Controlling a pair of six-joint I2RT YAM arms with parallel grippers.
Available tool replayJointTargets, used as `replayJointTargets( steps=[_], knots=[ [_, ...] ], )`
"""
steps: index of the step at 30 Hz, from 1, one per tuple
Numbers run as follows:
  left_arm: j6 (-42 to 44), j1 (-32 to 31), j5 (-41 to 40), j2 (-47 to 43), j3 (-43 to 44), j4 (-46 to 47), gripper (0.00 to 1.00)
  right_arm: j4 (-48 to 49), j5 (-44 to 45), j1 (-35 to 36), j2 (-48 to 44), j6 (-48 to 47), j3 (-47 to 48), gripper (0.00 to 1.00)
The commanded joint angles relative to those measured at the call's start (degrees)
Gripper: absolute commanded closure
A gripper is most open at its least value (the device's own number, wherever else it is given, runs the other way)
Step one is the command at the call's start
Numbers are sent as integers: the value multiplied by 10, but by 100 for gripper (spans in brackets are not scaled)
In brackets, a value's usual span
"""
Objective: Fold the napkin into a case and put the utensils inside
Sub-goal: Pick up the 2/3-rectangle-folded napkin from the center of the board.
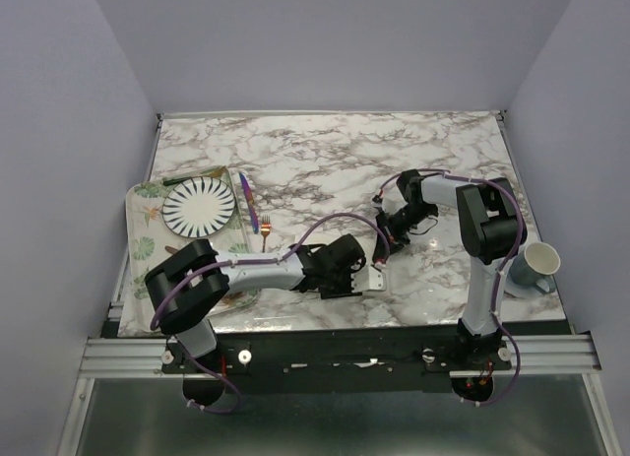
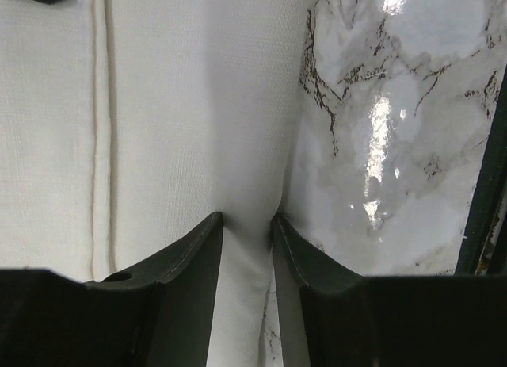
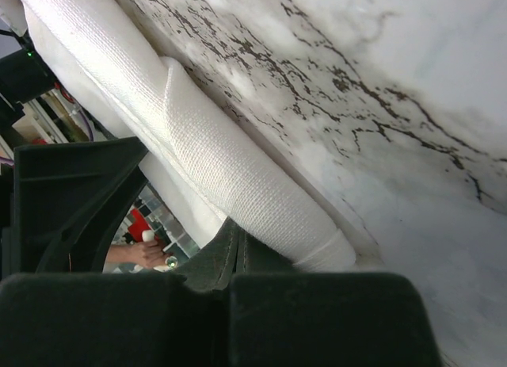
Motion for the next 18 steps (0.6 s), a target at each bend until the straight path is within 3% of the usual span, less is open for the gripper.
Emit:
replayJointTargets(
  steps=[1,5,12,18],
  knots=[
    [48,-12,-63,42,-25,2,62,17,96,4,21,-33,-7,99],
    [61,-18,-63,48,-31,5,67,17,95,4,23,-30,-6,99],
    [60,-23,-40,52,-24,-14,100,17,94,4,24,-31,-3,99],
    [34,1,82,19,25,-104,100,11,94,5,14,-42,-3,99]
  ],
)
